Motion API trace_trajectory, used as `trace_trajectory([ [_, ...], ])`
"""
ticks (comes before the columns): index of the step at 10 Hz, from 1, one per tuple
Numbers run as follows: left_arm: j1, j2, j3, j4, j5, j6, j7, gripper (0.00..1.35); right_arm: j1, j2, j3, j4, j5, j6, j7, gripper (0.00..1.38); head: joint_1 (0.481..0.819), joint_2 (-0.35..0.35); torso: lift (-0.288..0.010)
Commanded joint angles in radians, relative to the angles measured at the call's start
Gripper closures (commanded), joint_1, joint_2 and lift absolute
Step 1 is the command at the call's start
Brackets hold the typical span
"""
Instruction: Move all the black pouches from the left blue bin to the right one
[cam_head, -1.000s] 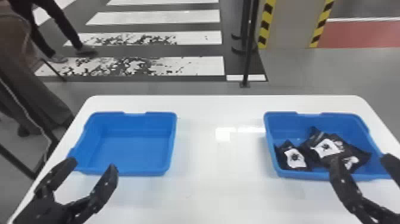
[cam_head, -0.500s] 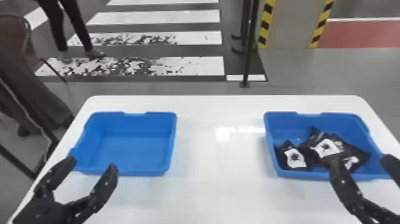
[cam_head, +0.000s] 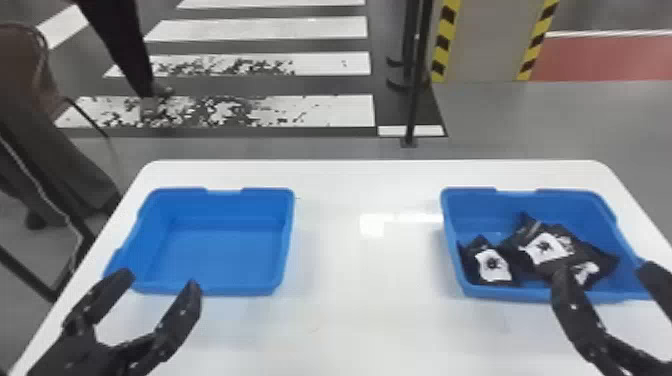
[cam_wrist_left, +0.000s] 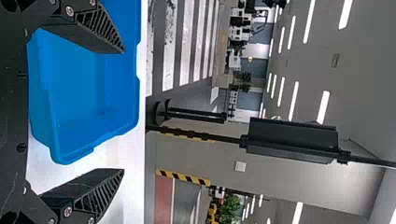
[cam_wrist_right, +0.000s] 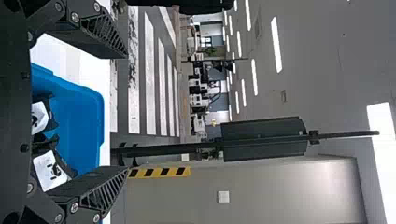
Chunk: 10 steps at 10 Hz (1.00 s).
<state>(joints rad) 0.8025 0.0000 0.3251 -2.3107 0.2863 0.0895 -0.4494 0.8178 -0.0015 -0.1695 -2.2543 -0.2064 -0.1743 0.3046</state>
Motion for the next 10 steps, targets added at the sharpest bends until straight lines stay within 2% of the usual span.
trace_trajectory([
  [1, 0.000, 0.000, 0.000, 0.000, 0.001, 0.006, 0.000, 0.14, 0.002, 0.002, 0.000, 0.000, -0.001, 0.000, -0.001, 0.18, 0.695, 0.054, -0.140],
  [10, 0.005, -0.003, 0.006, 0.000, 0.007, 0.018, 0.000, 0.12, 0.007, 0.002, 0.000, -0.005, -0.013, 0.000, -0.009, 0.18, 0.695, 0.052, -0.140],
])
